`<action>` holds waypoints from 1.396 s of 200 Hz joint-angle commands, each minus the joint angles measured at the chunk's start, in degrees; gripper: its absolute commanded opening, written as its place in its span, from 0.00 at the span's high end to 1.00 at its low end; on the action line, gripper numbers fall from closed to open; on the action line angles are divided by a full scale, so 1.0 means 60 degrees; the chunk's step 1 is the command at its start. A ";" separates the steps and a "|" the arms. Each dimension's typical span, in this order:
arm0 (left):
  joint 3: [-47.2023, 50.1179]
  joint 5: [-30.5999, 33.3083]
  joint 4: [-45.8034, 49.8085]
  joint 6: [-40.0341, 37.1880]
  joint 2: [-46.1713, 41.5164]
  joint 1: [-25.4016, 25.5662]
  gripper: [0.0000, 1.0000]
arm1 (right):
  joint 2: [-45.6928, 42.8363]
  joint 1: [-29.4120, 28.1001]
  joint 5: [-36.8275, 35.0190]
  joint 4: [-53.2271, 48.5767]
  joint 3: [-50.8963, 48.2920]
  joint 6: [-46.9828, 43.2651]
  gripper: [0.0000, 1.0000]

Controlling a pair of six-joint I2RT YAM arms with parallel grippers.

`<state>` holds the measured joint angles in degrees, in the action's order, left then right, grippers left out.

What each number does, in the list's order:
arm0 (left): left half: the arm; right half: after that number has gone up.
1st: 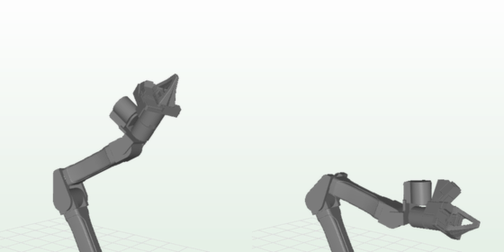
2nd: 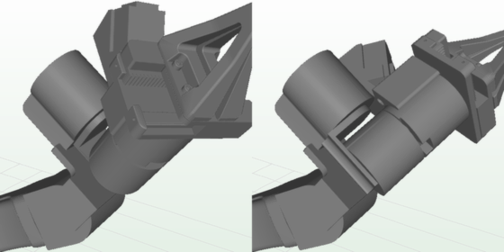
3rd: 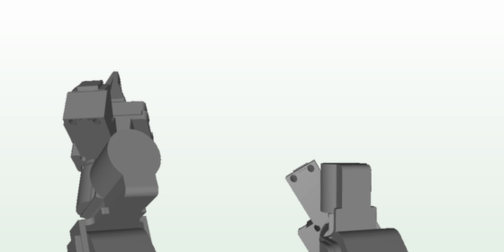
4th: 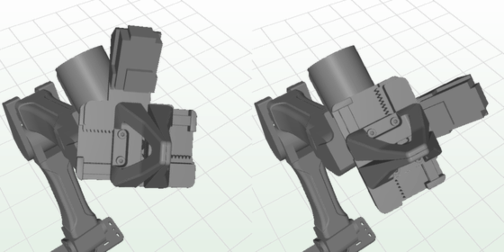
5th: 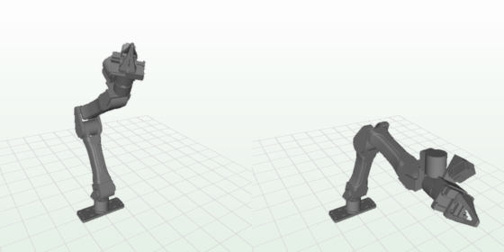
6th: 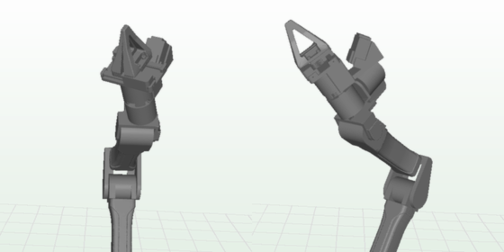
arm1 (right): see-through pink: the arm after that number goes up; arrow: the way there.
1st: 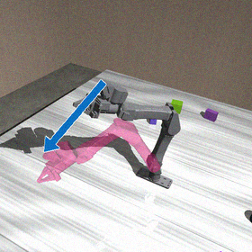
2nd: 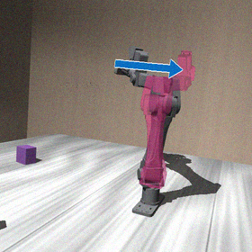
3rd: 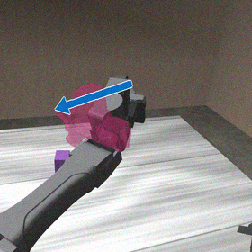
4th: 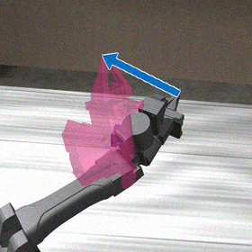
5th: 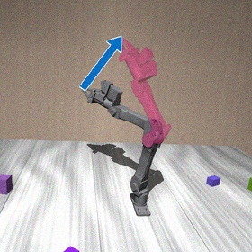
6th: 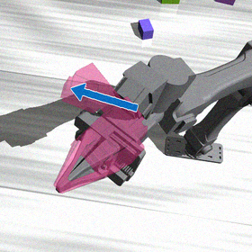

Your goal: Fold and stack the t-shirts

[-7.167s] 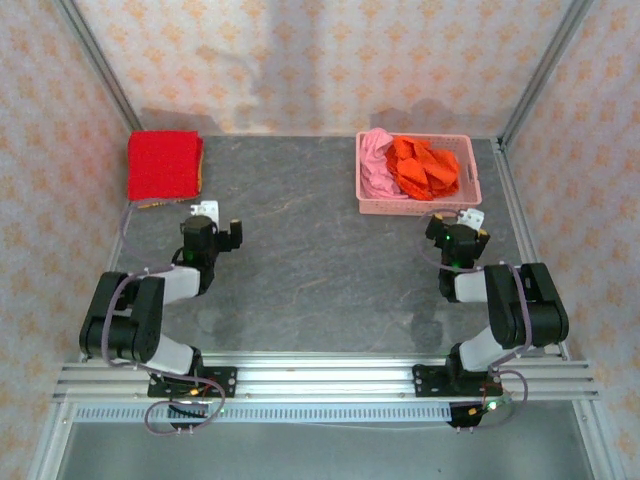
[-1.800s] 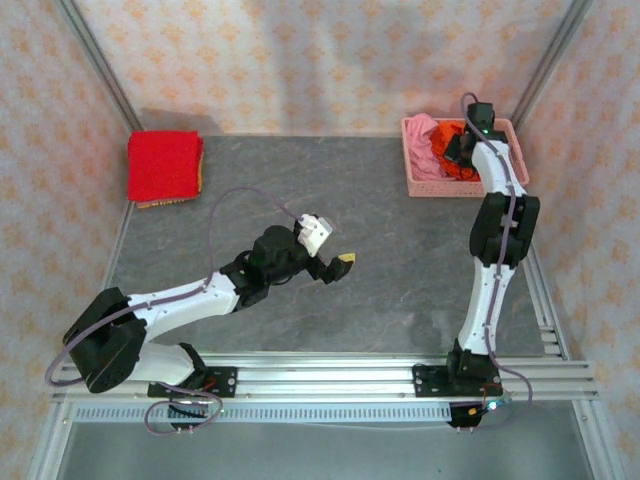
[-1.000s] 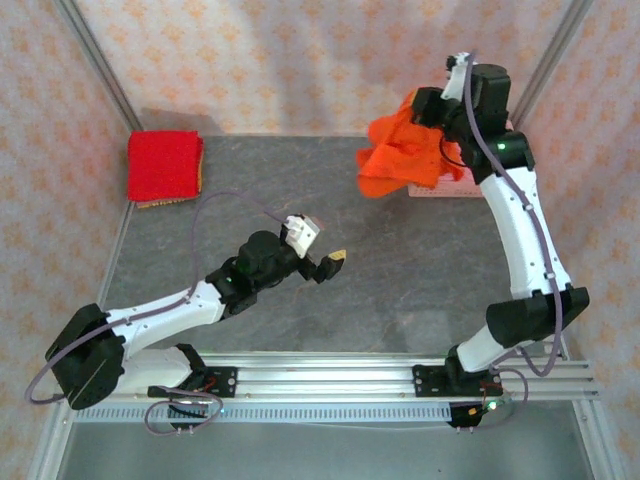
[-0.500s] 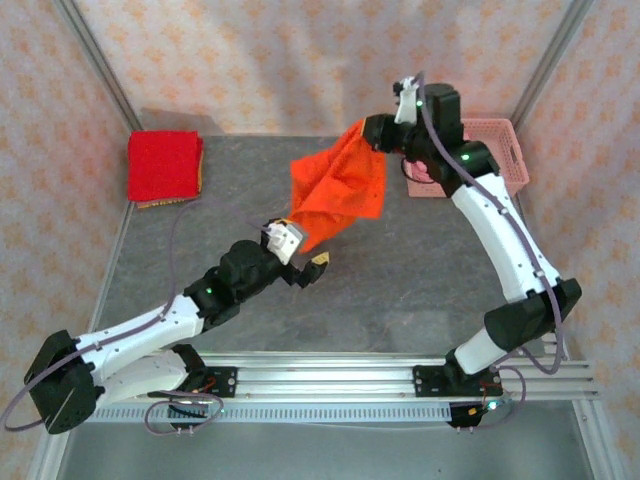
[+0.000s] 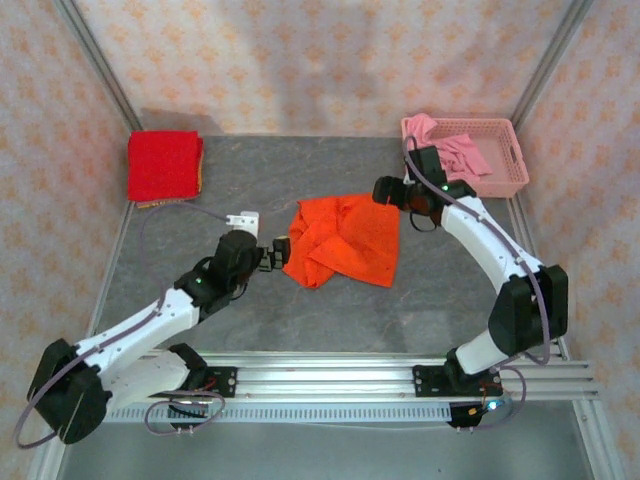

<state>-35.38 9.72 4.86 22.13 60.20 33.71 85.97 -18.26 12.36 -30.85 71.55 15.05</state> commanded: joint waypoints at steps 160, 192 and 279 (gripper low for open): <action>-0.2209 -0.1674 0.0807 0.3499 0.5848 -0.0003 0.59 | -0.1976 -0.0531 0.0489 -0.0043 -0.4124 0.1666 0.21; -0.2488 -0.1675 0.0691 0.3579 0.6294 -0.0009 0.81 | -0.1921 -0.0536 0.0358 -0.0044 -0.4084 0.1635 0.21; -0.2395 -0.1327 0.0681 0.3506 0.5891 -0.0014 1.00 | -0.0615 -0.0612 0.1029 0.0785 -0.4573 0.1968 0.45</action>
<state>-50.02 0.01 8.29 43.27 97.65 33.50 79.24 -21.23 15.38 -28.93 46.11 26.28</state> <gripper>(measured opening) 0.047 0.593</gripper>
